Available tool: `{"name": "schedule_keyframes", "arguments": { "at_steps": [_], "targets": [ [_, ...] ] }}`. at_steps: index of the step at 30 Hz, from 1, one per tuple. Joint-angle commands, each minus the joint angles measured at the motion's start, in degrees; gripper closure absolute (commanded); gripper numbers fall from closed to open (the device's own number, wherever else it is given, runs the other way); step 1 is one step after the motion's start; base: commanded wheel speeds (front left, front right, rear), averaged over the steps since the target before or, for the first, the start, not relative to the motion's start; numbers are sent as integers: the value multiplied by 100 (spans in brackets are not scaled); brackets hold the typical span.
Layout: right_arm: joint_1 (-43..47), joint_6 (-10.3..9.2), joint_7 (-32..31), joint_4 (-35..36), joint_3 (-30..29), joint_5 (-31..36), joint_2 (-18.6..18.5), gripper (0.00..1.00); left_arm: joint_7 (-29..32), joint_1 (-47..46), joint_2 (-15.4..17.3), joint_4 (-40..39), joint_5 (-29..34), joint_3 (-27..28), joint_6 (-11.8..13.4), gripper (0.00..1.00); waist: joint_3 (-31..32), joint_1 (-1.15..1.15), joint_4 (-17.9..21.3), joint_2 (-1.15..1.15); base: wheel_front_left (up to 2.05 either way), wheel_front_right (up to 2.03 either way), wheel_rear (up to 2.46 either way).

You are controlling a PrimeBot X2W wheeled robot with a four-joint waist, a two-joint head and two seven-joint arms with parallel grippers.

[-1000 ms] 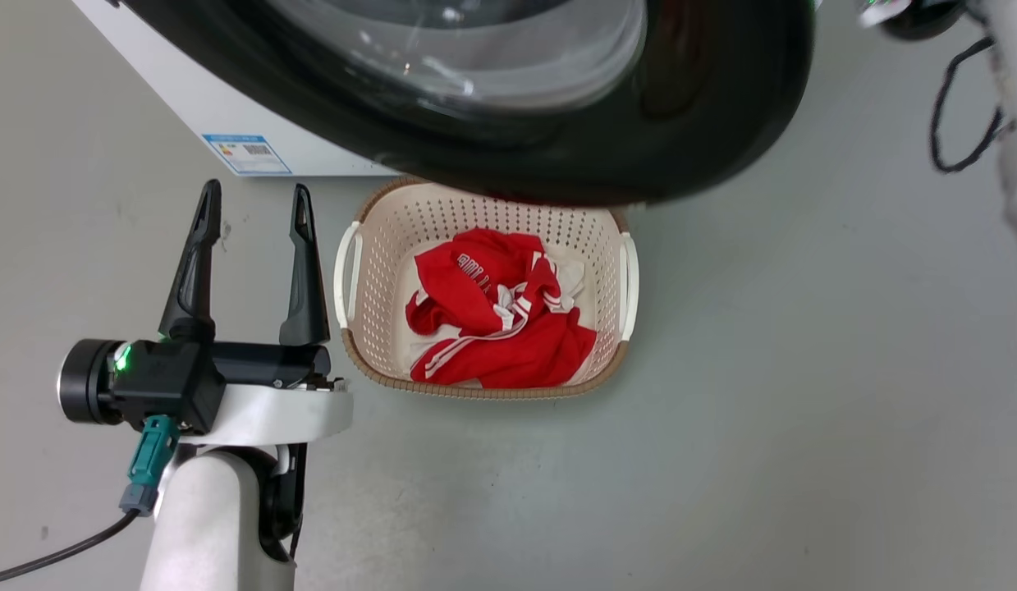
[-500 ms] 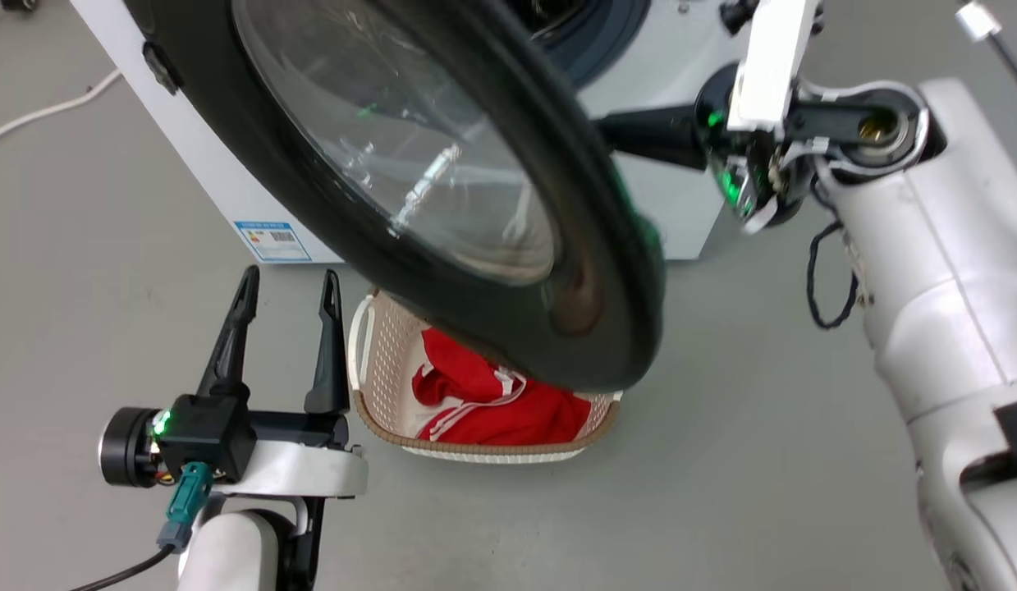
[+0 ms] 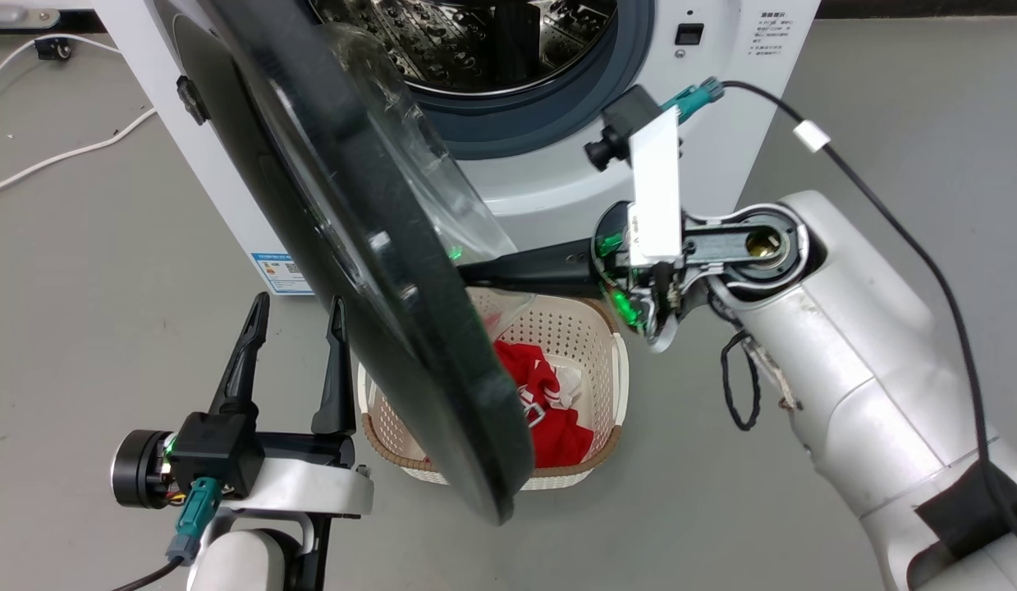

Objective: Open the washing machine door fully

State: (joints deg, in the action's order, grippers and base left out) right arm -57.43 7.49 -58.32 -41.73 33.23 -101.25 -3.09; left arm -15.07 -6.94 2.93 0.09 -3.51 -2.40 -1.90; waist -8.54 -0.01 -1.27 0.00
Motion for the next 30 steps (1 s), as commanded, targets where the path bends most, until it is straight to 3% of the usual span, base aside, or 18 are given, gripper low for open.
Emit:
{"name": "schedule_keyframes", "arguments": {
  "at_steps": [1,8,16,20,22,23,30],
  "targets": [
    [107,0,35,70,93,-80,40,100,-14,57,-7,-15,-16,2,31,0,0,1,9,0,0,0,0],
    [201,0,668,326,422,-531,32,100,-14,90,-6,-40,-38,31,73,0,29,1,76,0,0,0,0],
    [951,0,3257,1066,-687,-358,24,100,-14,156,-5,-34,-48,88,106,0,88,1,172,0,0,0,0],
    [1686,0,4133,1601,-1308,-261,-80,100,-14,214,-5,-23,-63,142,138,0,172,1,224,0,0,0,0],
    [2068,0,4482,1914,-1555,-156,-133,54,-14,283,-6,-23,-67,185,153,0,239,1,271,0,0,0,0],
    [2279,0,4678,2034,-1669,-101,-158,0,-14,317,-6,-26,-70,203,166,0,268,1,295,0,0,0,0],
    [3600,0,5920,2733,-2238,432,-215,0,-14,443,-6,-23,-87,275,187,0,392,1,383,0,0,0,0]
  ]
}}
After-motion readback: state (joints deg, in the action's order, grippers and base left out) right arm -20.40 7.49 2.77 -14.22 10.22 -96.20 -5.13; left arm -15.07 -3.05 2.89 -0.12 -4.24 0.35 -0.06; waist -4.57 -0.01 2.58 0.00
